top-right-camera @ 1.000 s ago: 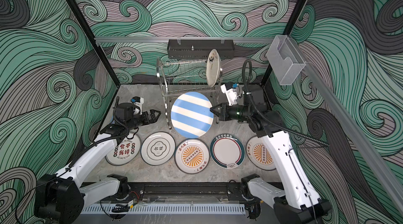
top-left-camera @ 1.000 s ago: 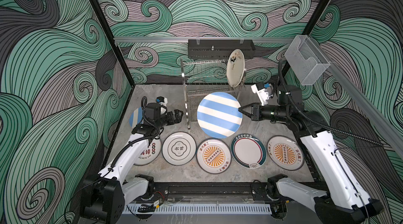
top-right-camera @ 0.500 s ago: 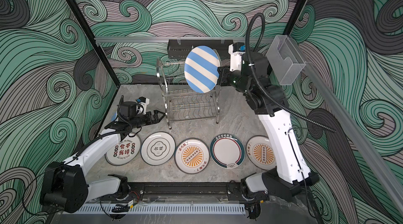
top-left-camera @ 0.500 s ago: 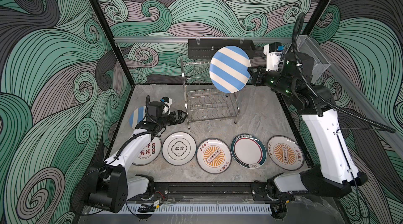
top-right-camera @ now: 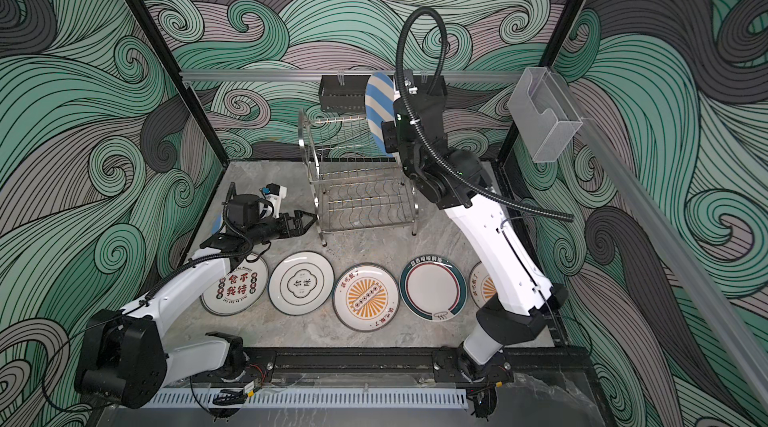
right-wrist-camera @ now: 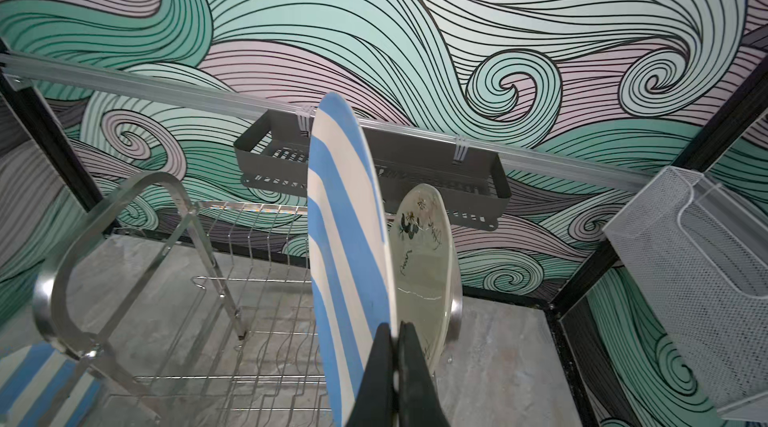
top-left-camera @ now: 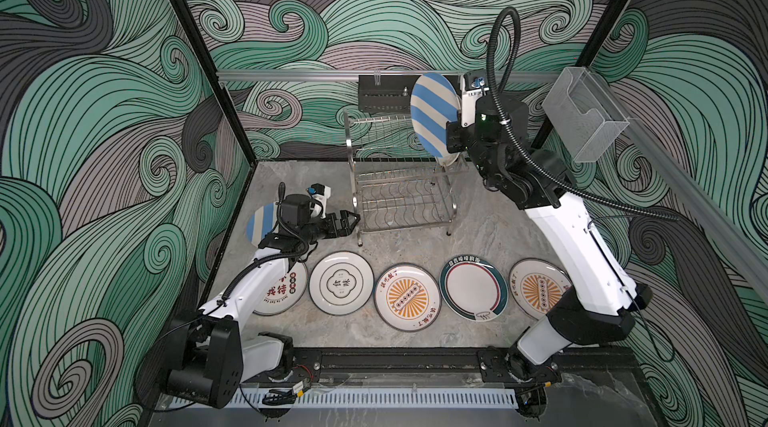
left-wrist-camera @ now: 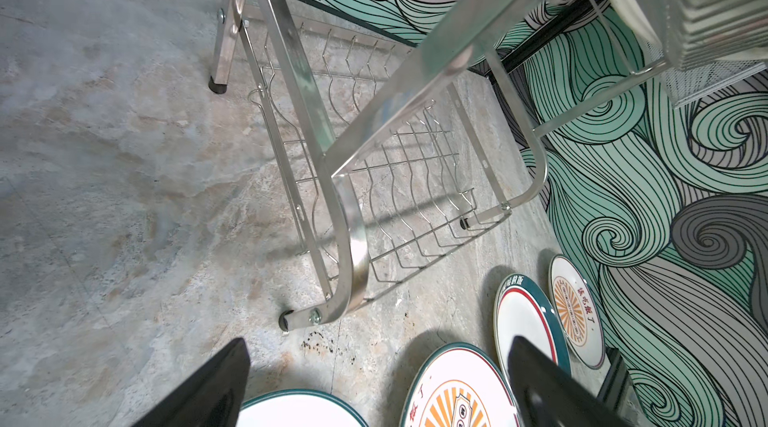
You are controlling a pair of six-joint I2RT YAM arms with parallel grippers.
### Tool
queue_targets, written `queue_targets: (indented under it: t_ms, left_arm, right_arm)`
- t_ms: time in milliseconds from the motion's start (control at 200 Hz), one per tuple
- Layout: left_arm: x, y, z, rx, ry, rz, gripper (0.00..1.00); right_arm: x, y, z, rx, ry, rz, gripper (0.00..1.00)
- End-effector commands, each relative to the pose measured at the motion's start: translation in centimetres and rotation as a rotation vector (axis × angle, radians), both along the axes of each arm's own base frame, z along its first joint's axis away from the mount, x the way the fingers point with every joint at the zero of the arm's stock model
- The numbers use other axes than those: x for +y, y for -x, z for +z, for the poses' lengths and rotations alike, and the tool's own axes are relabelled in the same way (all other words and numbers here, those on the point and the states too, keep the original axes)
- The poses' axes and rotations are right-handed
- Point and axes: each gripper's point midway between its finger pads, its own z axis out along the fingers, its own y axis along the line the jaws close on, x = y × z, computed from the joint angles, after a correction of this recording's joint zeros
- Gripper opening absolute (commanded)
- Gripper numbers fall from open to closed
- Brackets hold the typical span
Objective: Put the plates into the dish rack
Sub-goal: 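Carry the striped plate over the rack's top tier beside the flower plate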
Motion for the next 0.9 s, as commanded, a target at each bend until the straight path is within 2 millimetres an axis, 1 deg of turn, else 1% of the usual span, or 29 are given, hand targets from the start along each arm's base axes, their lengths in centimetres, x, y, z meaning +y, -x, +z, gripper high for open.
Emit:
queue_targets:
  t_ms: [0, 180, 270, 425, 635, 796, 891]
  left_arm:
    - [-0.7, 0.4, 1.0, -0.043, 0.005, -0.038, 0.99]
    - [-1.0, 0.7, 1.2, -0.051, 0.005, -0.048, 0.99]
    - [-1.1, 0.9, 1.0, -0.046, 0.004, -0.053, 0.99]
    - [-1.2, 0.9, 1.1, -0.047, 0.003, -0.057, 0.99]
    - [-1.4, 1.0, 0.9, -0.042, 0.003, -0.063, 0.99]
    - [-1.5, 1.0, 0.9, -0.042, 0.002, -0.064, 0.99]
    - [-1.5, 1.1, 0.8, -0.039, 0.001, -0.066, 0.99]
  right_arm:
    - [-2.6, -0.1, 2.2, -0.084, 0.013, -0.153, 0.0]
    - [-2.8, -0.8, 1.6, -0.1, 0.017, -0.209, 0.0]
    - [-2.2, -1.3, 1.5, -0.107, 0.005, -0.199, 0.0]
    - [-1.2, -2.2, 0.6, -0.085, 0.007, -0.187, 0.0]
    - [-0.3, -3.3, 0.0, -0.079, 0.01, -0.193, 0.0]
    - [-0.3, -4.2, -0.7, -0.068, 0.014, -0.21, 0.0]
    - [-0.7, -4.6, -1.0, -0.064, 0.02, -0.228, 0.0]
